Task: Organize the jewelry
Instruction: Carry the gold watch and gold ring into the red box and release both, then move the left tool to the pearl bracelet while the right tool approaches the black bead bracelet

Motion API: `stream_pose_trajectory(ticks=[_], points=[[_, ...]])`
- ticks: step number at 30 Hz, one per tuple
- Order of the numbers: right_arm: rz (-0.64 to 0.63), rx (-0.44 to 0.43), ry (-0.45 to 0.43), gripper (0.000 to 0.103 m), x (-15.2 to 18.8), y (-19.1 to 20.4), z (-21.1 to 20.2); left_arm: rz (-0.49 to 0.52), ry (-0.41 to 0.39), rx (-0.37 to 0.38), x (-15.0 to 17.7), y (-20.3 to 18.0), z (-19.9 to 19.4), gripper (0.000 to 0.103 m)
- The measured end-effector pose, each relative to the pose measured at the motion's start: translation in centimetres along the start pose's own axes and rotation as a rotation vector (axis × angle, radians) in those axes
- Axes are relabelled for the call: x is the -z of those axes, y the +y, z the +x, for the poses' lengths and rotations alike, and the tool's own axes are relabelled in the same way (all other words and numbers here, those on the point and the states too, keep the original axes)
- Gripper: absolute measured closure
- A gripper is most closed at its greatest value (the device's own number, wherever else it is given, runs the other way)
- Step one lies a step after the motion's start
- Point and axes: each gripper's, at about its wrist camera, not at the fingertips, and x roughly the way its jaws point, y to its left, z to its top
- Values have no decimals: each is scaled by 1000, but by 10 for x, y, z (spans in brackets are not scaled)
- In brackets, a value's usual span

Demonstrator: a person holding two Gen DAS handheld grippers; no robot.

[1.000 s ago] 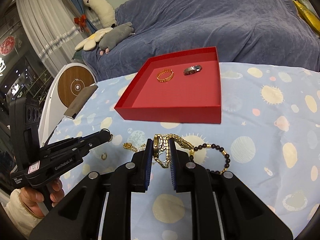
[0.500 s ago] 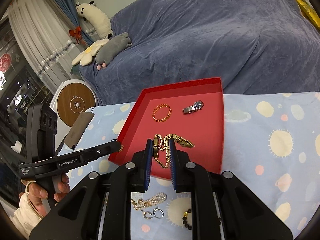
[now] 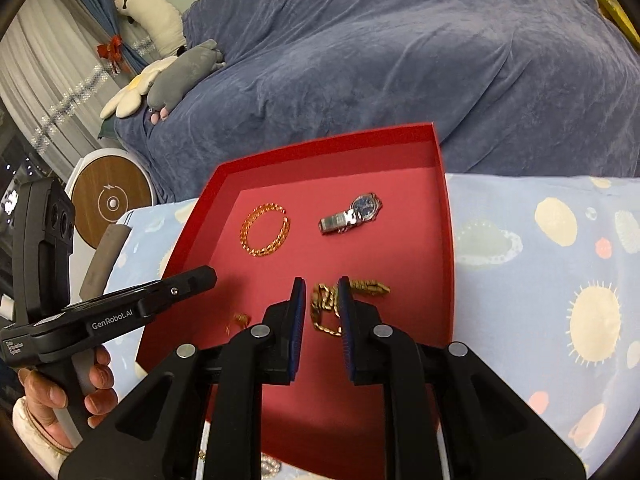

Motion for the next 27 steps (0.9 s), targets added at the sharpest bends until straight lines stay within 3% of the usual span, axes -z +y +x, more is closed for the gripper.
stream_pose_trajectory(ticks=[1, 3, 6, 16, 23, 27], points=[[-11, 9, -22, 82, -1, 1, -3, 1, -25, -20, -2, 1, -2, 69], [-20, 13, -54, 68, -2, 2, -11, 12, -72, -53, -3, 0, -9, 61], [-48, 17, -73, 68, 2, 6, -23, 30, -129, -83, 3, 0, -24, 55], [-103, 13, -101, 68, 37, 20, -81, 118, -238, -208, 45, -12, -74, 54], [-104, 33, -112, 67, 73, 20, -120, 143, -252, -234, 81, -21, -99, 53], [-62, 42, -114, 63, 97, 11, -137, 136, -262, -244, 107, -21, -112, 46]])
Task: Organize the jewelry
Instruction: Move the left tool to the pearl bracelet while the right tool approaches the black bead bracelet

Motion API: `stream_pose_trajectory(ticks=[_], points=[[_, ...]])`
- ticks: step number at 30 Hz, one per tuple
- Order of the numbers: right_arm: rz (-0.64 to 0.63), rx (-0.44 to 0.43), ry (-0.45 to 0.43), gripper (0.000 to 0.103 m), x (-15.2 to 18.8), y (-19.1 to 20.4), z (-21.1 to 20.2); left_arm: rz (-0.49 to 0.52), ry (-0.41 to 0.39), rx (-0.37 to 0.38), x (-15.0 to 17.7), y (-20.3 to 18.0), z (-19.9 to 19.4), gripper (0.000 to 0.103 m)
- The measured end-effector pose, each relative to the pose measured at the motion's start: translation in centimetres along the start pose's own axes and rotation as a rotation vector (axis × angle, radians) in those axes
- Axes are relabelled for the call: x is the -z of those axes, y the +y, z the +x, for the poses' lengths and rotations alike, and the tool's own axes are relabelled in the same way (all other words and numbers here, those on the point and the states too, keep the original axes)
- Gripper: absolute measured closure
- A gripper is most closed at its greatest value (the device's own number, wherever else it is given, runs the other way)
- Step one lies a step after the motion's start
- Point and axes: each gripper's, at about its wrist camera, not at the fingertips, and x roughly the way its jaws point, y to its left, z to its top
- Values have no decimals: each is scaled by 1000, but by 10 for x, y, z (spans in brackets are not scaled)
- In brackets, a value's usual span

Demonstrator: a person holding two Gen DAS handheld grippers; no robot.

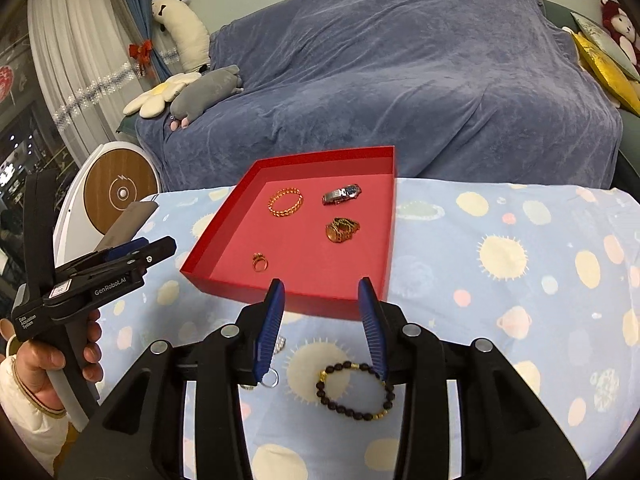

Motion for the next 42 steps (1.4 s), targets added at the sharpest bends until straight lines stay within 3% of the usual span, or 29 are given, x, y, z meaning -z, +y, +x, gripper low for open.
stream_pose_trajectory(ticks=[6, 12, 16, 19, 26, 34, 42], points=[[43, 35, -9, 61, 34, -11, -24, -34, -7, -40, 31, 8, -25, 46], [13, 62, 35, 59, 59, -12, -14, -75, 2, -42, 55, 16, -33, 46], [-15, 71, 63, 51, 69, -7, -1, -24, 21, -71, 70, 10, -25, 45], [-43, 76, 76, 50, 70, -1, 8, 9, 30, -88, 76, 6, -20, 40], [-51, 74, 102, 50, 70, 3, 20, 12, 48, -15, 77, -5, -11, 38], [-45, 74, 124, 50, 72, -2, 23, 107, 81, 74, 84, -44, 9, 36], [-40, 76, 138, 50, 75, -7, 24, 131, 117, 92, 88, -59, 36, 59]])
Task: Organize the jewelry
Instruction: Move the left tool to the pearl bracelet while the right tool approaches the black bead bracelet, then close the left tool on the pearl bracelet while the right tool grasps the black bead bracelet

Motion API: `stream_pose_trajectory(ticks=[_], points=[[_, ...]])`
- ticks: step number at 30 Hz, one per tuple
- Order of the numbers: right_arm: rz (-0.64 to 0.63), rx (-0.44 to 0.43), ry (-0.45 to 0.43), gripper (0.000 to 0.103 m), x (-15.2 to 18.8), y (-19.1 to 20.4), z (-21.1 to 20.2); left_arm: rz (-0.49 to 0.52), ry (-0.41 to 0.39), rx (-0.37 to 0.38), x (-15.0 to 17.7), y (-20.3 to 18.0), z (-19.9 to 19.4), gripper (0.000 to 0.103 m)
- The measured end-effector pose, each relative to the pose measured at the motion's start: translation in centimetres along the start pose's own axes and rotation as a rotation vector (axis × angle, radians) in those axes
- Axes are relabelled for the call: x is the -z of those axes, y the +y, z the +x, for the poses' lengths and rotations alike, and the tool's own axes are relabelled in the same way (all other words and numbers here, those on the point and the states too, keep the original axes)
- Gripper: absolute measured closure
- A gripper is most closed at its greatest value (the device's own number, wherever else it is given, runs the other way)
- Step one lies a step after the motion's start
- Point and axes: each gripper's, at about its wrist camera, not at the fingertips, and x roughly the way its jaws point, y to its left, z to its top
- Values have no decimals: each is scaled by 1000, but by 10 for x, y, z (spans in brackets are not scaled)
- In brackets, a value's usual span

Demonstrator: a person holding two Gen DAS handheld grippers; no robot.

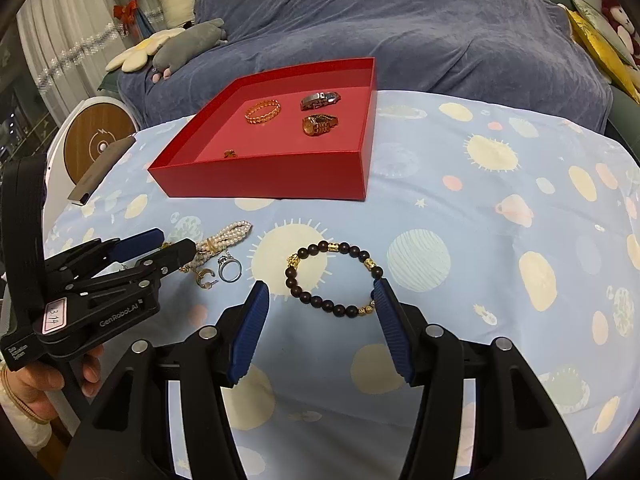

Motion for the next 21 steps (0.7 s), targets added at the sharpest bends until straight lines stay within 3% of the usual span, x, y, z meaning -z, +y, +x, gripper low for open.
stream_pose_trajectory(ticks=[4, 8, 11, 21], points=[[5, 2, 6, 50, 0, -3, 2, 21, 13, 11, 0, -6, 8, 77], [9, 4, 11, 50, 1, -5, 4, 19, 20, 21, 3, -8, 13, 80], [8, 3, 12, 50, 1, -5, 4, 24, 20, 31, 3, -9, 12, 93], [5, -1, 11, 50, 1, 0, 5, 8, 8, 36, 1, -9, 3, 94]])
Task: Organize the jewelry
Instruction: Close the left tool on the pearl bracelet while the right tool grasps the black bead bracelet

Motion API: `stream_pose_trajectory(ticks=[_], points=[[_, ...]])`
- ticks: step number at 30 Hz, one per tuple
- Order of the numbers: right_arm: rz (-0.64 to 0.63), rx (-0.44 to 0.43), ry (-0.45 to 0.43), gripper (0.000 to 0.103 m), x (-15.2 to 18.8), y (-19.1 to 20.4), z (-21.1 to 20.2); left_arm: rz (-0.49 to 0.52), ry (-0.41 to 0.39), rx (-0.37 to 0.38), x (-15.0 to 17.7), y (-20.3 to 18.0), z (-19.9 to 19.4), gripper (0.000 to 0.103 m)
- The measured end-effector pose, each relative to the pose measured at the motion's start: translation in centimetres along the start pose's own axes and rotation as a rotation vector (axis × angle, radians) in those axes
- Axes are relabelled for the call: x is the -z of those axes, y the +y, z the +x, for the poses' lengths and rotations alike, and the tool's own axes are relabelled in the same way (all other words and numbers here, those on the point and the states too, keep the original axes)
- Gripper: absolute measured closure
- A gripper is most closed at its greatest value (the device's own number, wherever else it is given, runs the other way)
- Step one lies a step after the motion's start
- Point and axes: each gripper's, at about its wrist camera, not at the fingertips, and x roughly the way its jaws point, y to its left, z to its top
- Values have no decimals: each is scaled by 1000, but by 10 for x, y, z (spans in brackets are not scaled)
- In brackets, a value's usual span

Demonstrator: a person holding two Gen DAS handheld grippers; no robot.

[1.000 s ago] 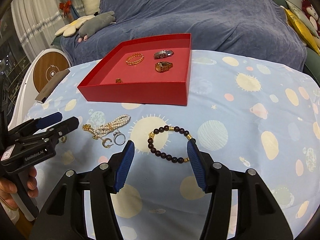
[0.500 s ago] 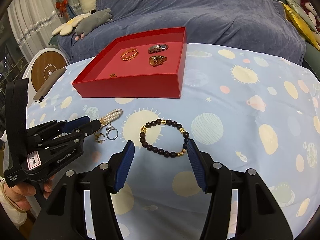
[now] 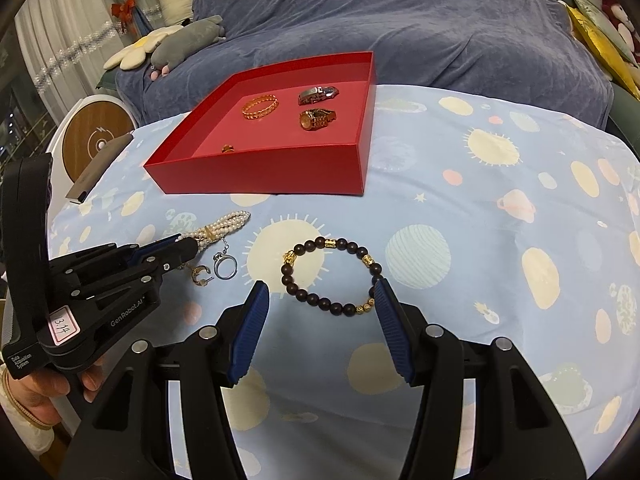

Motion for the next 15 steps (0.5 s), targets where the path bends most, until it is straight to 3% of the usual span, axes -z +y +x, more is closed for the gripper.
stream_pose_trajectory(ticks=[2, 15], points=[[-3, 0, -1, 50, -1, 2, 0, -8, -10, 6, -2, 3, -6, 99], [12, 19, -7, 50, -6, -3, 4, -67, -65, 27, -7, 25, -46, 100]])
